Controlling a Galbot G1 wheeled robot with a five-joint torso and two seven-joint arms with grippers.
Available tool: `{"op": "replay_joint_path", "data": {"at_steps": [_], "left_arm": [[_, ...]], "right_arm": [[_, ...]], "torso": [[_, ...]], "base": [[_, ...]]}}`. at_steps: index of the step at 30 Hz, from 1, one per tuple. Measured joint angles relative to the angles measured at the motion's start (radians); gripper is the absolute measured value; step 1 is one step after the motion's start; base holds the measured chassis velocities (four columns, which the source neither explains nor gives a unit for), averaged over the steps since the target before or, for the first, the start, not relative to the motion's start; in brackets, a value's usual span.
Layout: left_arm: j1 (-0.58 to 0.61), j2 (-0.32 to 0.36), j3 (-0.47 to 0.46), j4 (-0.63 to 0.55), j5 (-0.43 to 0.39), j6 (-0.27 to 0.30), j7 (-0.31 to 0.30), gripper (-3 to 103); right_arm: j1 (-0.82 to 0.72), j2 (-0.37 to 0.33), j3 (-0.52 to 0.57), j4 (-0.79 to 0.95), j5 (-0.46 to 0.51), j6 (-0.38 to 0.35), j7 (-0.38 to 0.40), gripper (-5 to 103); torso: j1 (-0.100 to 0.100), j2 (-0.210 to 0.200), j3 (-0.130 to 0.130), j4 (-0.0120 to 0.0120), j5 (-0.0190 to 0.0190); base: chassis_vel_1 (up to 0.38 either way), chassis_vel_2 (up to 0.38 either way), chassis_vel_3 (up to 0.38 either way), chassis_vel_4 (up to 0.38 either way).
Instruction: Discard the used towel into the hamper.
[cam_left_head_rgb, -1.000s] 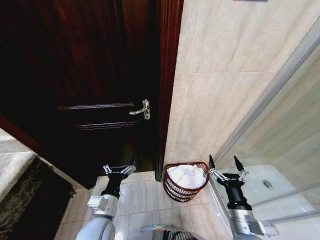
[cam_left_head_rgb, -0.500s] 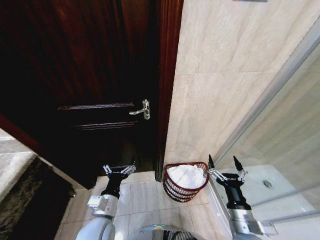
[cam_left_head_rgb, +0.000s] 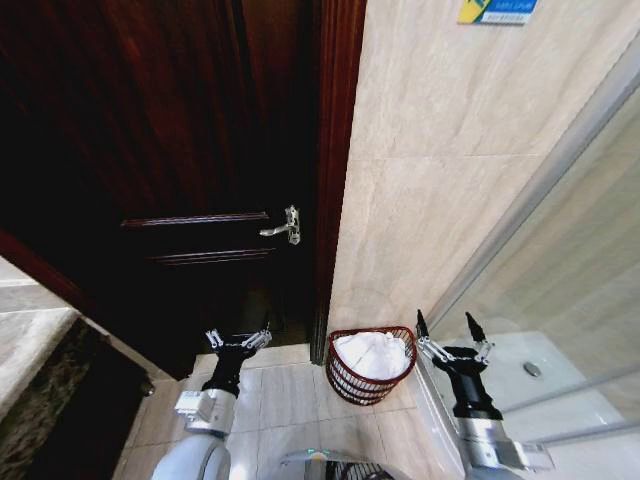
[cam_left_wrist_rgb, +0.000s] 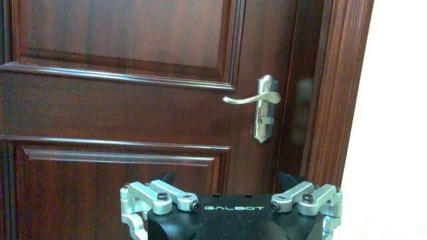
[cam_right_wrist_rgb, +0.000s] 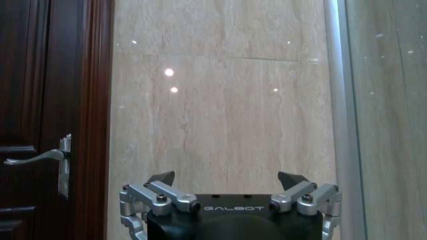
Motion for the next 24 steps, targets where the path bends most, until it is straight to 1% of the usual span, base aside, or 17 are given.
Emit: {"op": "replay_joint_path", "data": {"at_steps": [2,3,6,7,10,11,20,24], "left_arm": [[0.0,0.0,0.0,0.0,0.0,0.0,0.0,100],[0.0,0.0,0.0,0.0,0.0,0.0,0.0,100],[0.0,0.0,0.0,0.0,0.0,0.0,0.0,100],[0.0,0.0,0.0,0.0,0.0,0.0,0.0,100],[0.0,0.0,0.0,0.0,0.0,0.0,0.0,100],[0.0,0.0,0.0,0.0,0.0,0.0,0.0,100],[0.0,0.0,0.0,0.0,0.0,0.0,0.0,100],[0.0,0.0,0.0,0.0,0.0,0.0,0.0,100]], "right_arm": [[0.0,0.0,0.0,0.0,0.0,0.0,0.0,100],[0.0,0.0,0.0,0.0,0.0,0.0,0.0,100],[0.0,0.0,0.0,-0.001,0.001,0.0,0.0,100],[0.0,0.0,0.0,-0.001,0.001,0.0,0.0,100],[0.0,0.0,0.0,-0.001,0.001,0.0,0.0,100],[0.0,0.0,0.0,-0.001,0.001,0.0,0.0,100],[0.001,0.0,0.0,-0.001,0.001,0.0,0.0,100],[0.001,0.0,0.0,-0.001,0.001,0.0,0.0,100]], "torso": [[0.007,0.016,0.009,0.0,0.0],[0.007,0.016,0.009,0.0,0.0],[0.018,0.041,0.022,0.0,0.0],[0.018,0.041,0.022,0.0,0.0],[0.028,0.062,0.034,0.0,0.0],[0.028,0.062,0.034,0.0,0.0],[0.054,0.12,0.066,0.0,0.0],[0.06,0.134,0.074,0.0,0.0]], "base": [[0.0,0.0,0.0,0.0],[0.0,0.0,0.0,0.0],[0.0,0.0,0.0,0.0],[0.0,0.0,0.0,0.0],[0.0,0.0,0.0,0.0],[0.0,0.0,0.0,0.0],[0.0,0.0,0.0,0.0],[0.0,0.0,0.0,0.0]]}}
